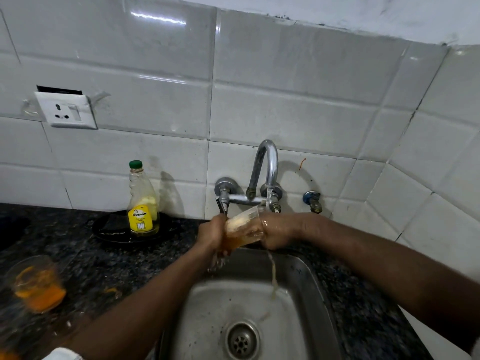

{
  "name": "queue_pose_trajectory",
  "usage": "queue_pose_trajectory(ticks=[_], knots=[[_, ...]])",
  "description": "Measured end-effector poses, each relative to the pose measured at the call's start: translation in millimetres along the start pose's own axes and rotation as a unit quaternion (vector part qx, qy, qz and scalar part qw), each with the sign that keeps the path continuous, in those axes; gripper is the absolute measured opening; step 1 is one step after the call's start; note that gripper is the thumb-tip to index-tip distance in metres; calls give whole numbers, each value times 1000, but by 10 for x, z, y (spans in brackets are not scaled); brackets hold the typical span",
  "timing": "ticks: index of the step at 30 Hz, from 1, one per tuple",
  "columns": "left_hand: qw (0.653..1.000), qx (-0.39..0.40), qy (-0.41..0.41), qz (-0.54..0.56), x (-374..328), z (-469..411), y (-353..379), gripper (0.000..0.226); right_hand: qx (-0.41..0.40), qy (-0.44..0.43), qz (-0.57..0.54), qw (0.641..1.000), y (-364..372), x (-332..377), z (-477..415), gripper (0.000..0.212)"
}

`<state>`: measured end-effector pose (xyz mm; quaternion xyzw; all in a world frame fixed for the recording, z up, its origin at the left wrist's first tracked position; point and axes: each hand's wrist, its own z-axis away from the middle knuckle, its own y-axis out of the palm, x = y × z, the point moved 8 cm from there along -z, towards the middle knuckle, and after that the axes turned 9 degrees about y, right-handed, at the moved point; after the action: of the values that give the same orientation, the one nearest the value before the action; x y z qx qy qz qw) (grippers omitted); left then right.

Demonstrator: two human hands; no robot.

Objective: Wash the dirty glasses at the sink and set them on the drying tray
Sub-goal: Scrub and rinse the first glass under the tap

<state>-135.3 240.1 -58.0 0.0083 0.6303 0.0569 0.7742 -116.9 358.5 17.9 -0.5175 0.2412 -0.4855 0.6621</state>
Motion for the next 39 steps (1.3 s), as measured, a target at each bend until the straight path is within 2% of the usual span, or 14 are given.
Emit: queue_pose_trajectory(ticks=[6, 9, 11, 16, 18, 21, 23, 26, 27, 30, 32, 34, 37, 39], knots=[[971, -75, 228, 3, -288, 69, -129, 22, 20, 15, -127, 992, -82, -84, 4, 38], [999, -33, 29, -14, -95, 2, -72, 32, 1, -16, -36, 999, -14, -3, -5, 32], [999, 13, -24, -20, -52, -7, -44, 35, -13, -19, -19, 1000, 53, -39, -8, 29], [967, -107, 229, -34, -349, 67, -178, 20, -6, 5, -143, 990, -46, -83, -26, 38], [983, -101, 147, -36, -235, 4, -158, 26, 15, -16, -115, 993, -29, 8, -25, 41], [998, 34, -53, 8, 29, 48, 13, 37, 3, -25, -17, 1000, -5, 15, -27, 34], [999, 33, 5, 18, -6, -6, 6, 34, 27, -9, -69, 997, 5, -31, -16, 38], [972, -23, 229, -49, -287, 32, -74, 24, 40, -11, -147, 988, -19, -63, 18, 49], [972, -32, 219, -77, -282, 18, -68, 26, 46, -9, -151, 987, -1, -65, 22, 49], [997, 49, -5, -54, -24, 5, 49, 36, 1, -31, -22, 999, 17, -53, 13, 45], [994, 97, -40, -27, 18, 22, 114, 37, 4, -18, -51, 999, 4, -100, 33, 37], [997, 31, 63, 13, -89, -19, 64, 30, 24, 8, -139, 990, -29, -155, 46, 43], [948, -80, 308, -19, -364, 140, -42, 20, 21, 34, -198, 979, -47, -217, 66, 54], [973, -70, 221, -16, -315, 55, -28, 25, -2, -6, -118, 993, -44, -124, 63, 50]])
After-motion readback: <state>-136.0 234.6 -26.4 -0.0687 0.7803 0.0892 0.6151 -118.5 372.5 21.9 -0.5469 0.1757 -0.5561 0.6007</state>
